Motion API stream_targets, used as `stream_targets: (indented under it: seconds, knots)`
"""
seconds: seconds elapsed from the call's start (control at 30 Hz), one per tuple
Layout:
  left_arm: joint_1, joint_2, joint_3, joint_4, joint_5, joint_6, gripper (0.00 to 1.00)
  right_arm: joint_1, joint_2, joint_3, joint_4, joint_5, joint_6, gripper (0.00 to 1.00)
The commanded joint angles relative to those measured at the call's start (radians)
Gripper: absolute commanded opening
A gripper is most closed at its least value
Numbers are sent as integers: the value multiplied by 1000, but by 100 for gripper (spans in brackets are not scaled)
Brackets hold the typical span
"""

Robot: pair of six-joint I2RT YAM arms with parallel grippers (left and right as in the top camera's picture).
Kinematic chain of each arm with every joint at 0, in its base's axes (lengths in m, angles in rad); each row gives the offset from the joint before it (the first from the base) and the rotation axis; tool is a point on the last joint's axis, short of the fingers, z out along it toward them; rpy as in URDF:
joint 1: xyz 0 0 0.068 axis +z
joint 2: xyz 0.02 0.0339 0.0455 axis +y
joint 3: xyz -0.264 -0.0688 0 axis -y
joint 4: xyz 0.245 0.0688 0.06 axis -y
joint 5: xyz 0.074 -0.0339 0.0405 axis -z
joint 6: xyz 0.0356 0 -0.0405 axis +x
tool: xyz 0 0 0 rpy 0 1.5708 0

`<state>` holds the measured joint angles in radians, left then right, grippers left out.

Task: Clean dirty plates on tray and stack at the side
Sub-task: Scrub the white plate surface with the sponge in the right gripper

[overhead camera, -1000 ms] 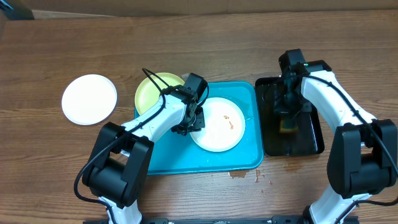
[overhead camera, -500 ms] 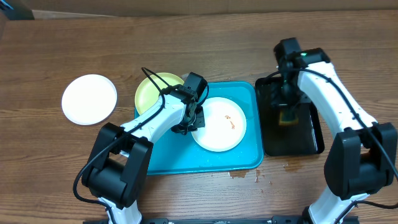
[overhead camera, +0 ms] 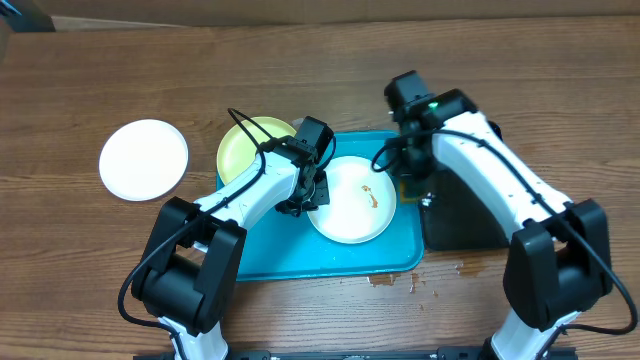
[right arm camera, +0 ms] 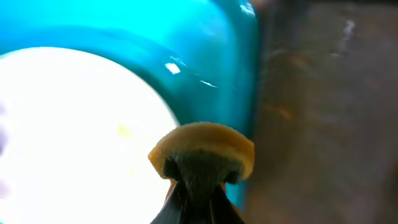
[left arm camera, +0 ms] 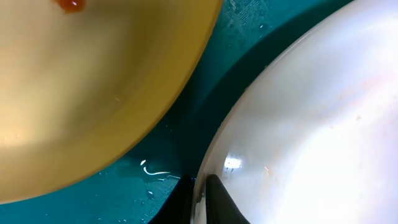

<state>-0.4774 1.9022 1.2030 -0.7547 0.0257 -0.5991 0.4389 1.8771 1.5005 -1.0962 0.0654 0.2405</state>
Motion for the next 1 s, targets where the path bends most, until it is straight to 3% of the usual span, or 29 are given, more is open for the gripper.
stream_targets:
  seconds: [0.0, 0.43, 0.5, 0.53, 0.97]
  knots:
    - [-1, 22, -11, -3, -14, 2, 10, 53, -3, -29, 45, -2, -13, 4]
    - [-1, 22, -11, -3, -13, 1, 10, 104, -2, -258, 344, 28, -45, 5]
    - [-1, 22, -11, -3, -13, 1, 10, 104, -2, -294, 393, 28, -63, 10]
    - [-1, 22, -11, -3, -13, 1, 10, 104, -2, -305, 409, 28, -63, 21]
    - [-1, 22, -11, -3, -14, 1, 11, 104, -3, -222, 317, 26, -62, 35]
